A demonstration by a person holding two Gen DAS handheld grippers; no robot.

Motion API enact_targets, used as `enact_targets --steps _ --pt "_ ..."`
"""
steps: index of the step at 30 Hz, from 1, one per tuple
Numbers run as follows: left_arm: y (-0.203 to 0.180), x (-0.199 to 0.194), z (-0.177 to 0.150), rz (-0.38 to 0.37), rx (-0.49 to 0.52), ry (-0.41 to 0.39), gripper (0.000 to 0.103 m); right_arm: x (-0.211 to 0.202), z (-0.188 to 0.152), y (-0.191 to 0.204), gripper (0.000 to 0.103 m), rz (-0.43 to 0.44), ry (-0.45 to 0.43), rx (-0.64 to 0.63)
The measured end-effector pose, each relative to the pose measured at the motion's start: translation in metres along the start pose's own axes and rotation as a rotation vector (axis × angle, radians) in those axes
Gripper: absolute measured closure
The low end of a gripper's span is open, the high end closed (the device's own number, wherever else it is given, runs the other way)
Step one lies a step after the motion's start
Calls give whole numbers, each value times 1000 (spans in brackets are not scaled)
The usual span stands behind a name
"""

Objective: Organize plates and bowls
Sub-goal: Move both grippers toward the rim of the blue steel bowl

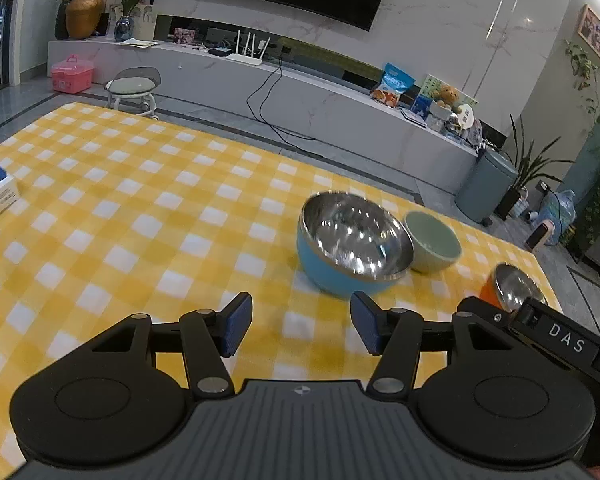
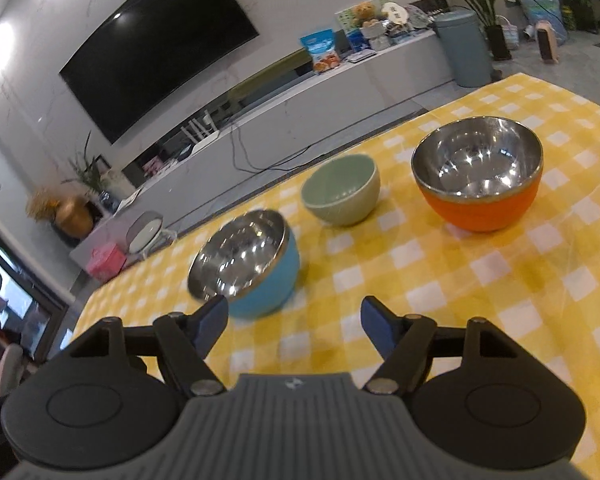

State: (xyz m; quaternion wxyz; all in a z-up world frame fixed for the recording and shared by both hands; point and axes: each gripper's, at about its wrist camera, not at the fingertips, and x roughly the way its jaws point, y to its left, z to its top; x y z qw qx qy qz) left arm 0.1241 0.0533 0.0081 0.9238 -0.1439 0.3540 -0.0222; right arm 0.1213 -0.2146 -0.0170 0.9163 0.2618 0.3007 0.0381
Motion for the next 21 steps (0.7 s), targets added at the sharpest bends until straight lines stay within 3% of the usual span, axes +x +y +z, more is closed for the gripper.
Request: enact_targets --steps 9,21 --pt "-3 42 23 -4 36 -29 37 48 14 4 32 -35 23 -5" --pt "-16 95 24 10 159 -27 38 88 14 14 37 4 10 -93"
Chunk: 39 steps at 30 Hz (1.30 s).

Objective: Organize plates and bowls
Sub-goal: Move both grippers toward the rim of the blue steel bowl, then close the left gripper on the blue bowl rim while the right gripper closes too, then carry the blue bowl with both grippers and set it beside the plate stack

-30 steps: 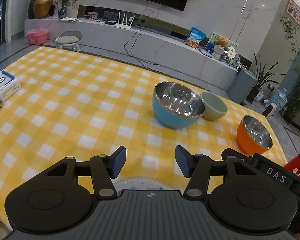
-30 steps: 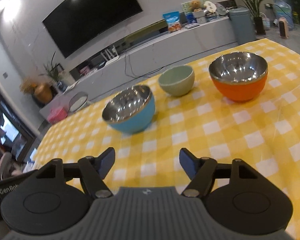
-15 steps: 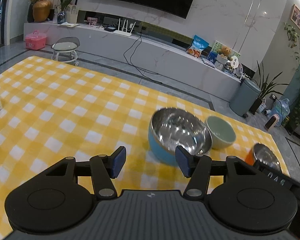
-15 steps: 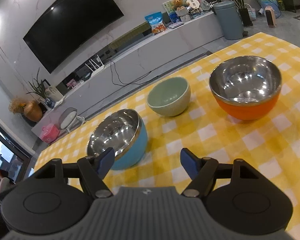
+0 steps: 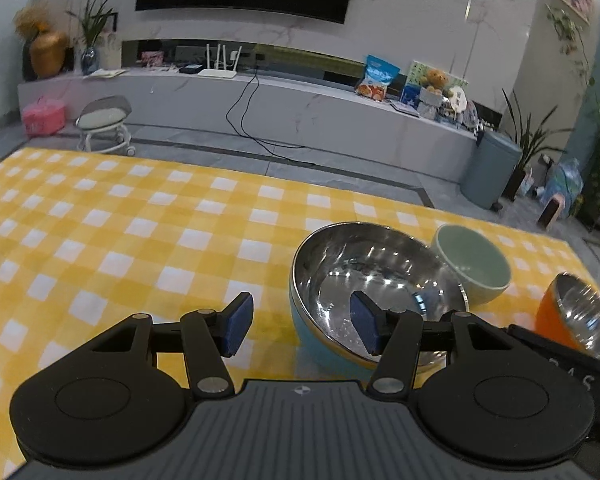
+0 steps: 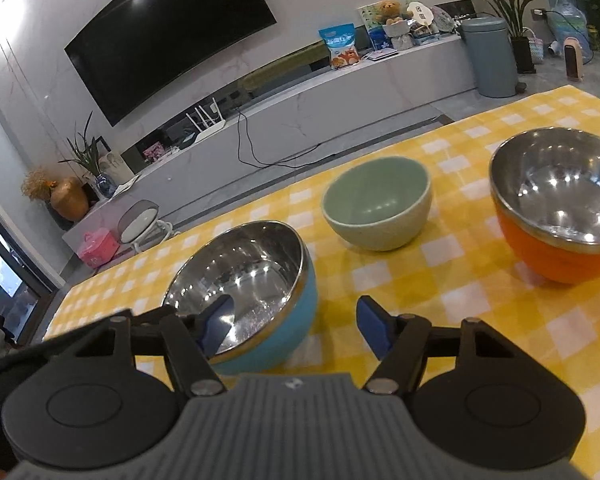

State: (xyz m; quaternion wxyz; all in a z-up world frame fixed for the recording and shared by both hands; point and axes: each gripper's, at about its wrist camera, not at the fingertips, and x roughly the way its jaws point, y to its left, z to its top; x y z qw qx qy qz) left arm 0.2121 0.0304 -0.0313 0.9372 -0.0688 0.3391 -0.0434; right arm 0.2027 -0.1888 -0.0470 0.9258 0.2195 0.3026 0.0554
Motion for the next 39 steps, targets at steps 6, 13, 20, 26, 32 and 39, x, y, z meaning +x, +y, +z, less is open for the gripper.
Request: enact_targets --steps 6,13,20,26,32,39 --pt "-5 9 0 -13 21 3 56 12 -1 -10 44 -10 25 47" --pt "-7 6 -2 -27 27 -4 85 15 -5 -12 78 0 57 56" --pt "-8 -2 -3 -9 16 17 94 10 -9 -12 92 -1 64 78" --pt "-8 -26 4 5 -32 73 94 -14 3 -11 93 31 49 88" --pt "-10 -63 4 18 -95 90 94 -49 11 -2 95 48 64 49" --pt "-17 -101 -3 3 -158 122 93 -93 17 -4 96 72 97 44"
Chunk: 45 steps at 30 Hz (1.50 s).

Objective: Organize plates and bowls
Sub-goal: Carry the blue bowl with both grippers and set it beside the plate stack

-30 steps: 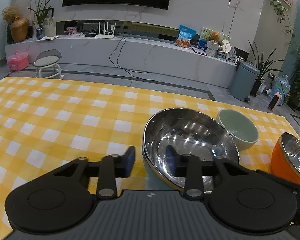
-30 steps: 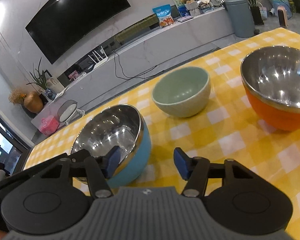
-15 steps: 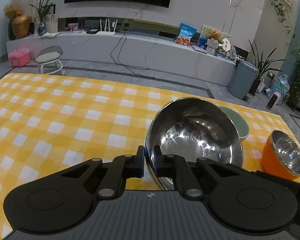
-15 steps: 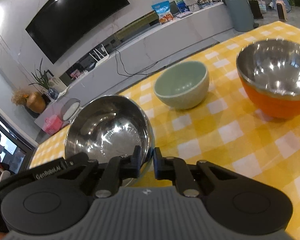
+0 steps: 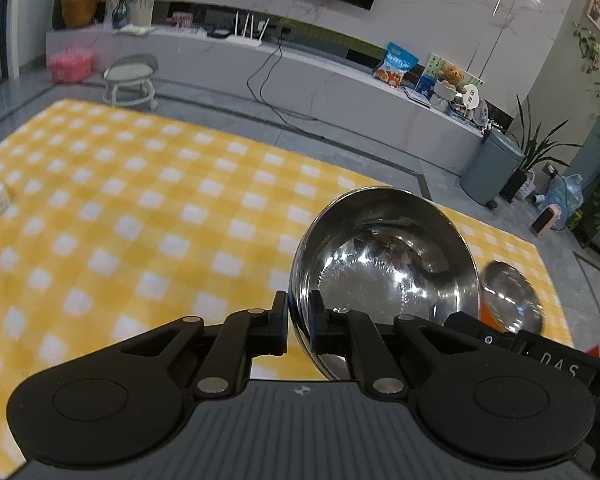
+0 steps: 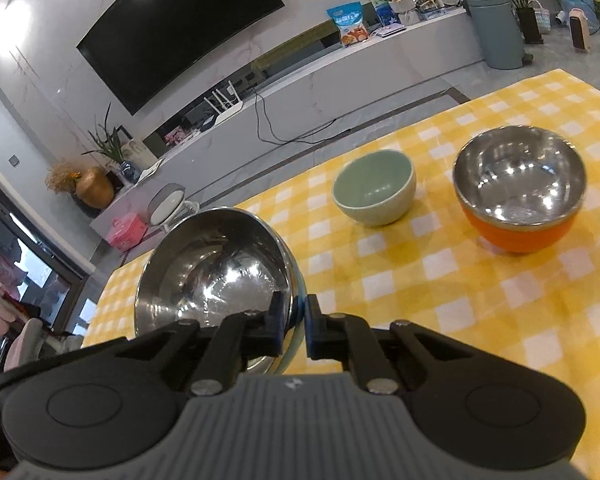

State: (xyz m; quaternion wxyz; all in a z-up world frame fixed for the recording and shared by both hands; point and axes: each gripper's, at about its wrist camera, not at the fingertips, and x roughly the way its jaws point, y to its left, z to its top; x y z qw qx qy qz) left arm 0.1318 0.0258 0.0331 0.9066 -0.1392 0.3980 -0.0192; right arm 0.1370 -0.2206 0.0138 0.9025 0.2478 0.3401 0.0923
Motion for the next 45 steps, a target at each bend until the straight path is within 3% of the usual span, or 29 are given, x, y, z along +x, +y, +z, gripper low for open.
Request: enact_targets --steps 7,13,22,29,38,45 --pt "-12 -19 -31 -55 -63 75 93 -48 -9 -22 95 -16 55 -64" --pt "-19 -8 -67 -104 -161 210 91 -76 -24 -68 96 -41 162 15" --pt "-36 18 -100 -77 -290 378 90 -88 -36 -112 96 -111 230 41" --pt "-47 26 -105 -54 -264 387 90 -87 -39 -142 95 -84 239 131" --pt "-51 24 -110 -45 -231 367 88 -85 -42 -137 95 -94 227 65" --pt "-53 23 -108 -49 -178 355 84 -88 -41 -143 90 -73 236 88"
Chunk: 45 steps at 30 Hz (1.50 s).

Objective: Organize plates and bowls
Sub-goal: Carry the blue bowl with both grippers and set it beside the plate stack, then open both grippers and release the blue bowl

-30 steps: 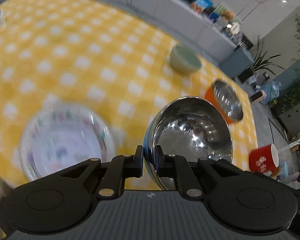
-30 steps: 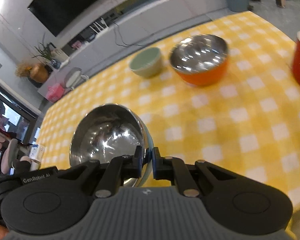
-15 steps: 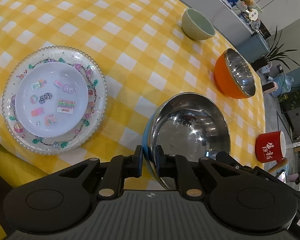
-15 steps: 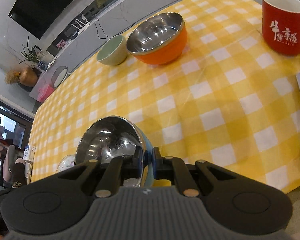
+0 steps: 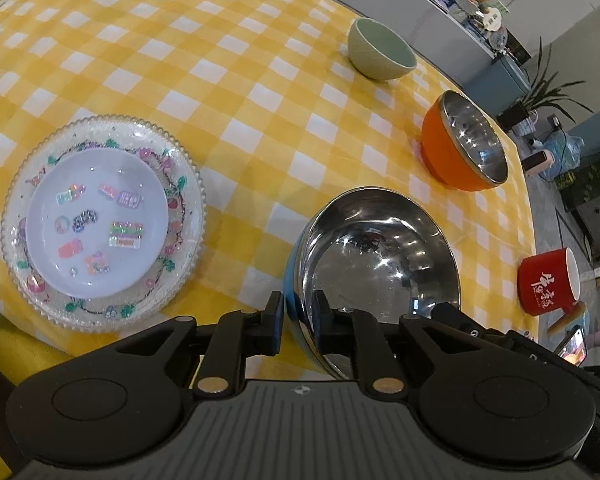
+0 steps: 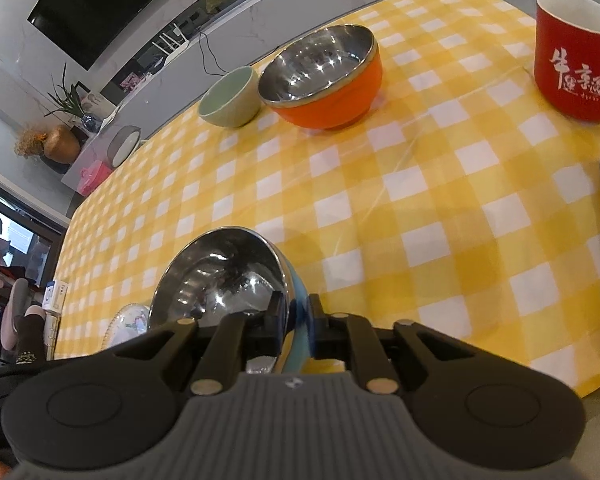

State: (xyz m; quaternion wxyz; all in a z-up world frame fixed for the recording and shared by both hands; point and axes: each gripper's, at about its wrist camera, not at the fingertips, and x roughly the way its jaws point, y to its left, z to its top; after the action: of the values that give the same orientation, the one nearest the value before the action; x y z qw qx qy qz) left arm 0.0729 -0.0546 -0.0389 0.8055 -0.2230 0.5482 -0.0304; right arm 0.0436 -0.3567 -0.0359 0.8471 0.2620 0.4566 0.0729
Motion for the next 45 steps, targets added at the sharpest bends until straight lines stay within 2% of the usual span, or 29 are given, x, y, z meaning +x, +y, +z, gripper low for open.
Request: enact_targets --steps 2,5,6,10,13,15,19,23,25,30,32,37,39,42,45 --pt "2 -2 1 14 3 -9 78 -4 -1 0 89 -2 -14 -1" --pt "5 -6 2 19 8 -24 70 -15 -4 5 78 -29 -67 -25" --pt "6 -8 2 19 8 -28 68 -19 -5 6 77 -34 -91 -35" --pt "6 -19 2 24 47 -67 66 -39 -6 18 75 -87 -207 -117" --pt "4 -28 4 33 77 -114 66 -59 6 29 71 -107 -300 -229" --pt "2 -34 6 34 90 -141 66 -73 17 33 61 -131 -358 -326" --pt "-5 -43 11 32 121 -189 66 -86 41 28 59 -197 -454 -559" --pt "-14 -47 16 57 161 -245 66 -79 53 14 58 -297 -477 -868" --pt "-15 -45 20 61 160 -249 64 -72 50 2 57 -339 -490 -981" --pt "-19 -33 32 84 156 -234 64 -43 20 -34 58 -457 -554 -1220" --pt "-23 -29 37 98 166 -239 64 -33 4 -47 58 -470 -586 -1299" --pt "-31 -21 48 115 185 -241 64 -18 -19 -68 58 -503 -661 -1437" --pt "-35 -18 51 121 193 -244 64 -13 -21 -74 58 -521 -666 -1449" --pt "-42 -13 58 127 209 -241 64 -14 -23 -76 57 -545 -746 -1472" --pt "-54 -7 65 121 260 -242 62 -9 -17 -74 57 -667 -797 -1509"
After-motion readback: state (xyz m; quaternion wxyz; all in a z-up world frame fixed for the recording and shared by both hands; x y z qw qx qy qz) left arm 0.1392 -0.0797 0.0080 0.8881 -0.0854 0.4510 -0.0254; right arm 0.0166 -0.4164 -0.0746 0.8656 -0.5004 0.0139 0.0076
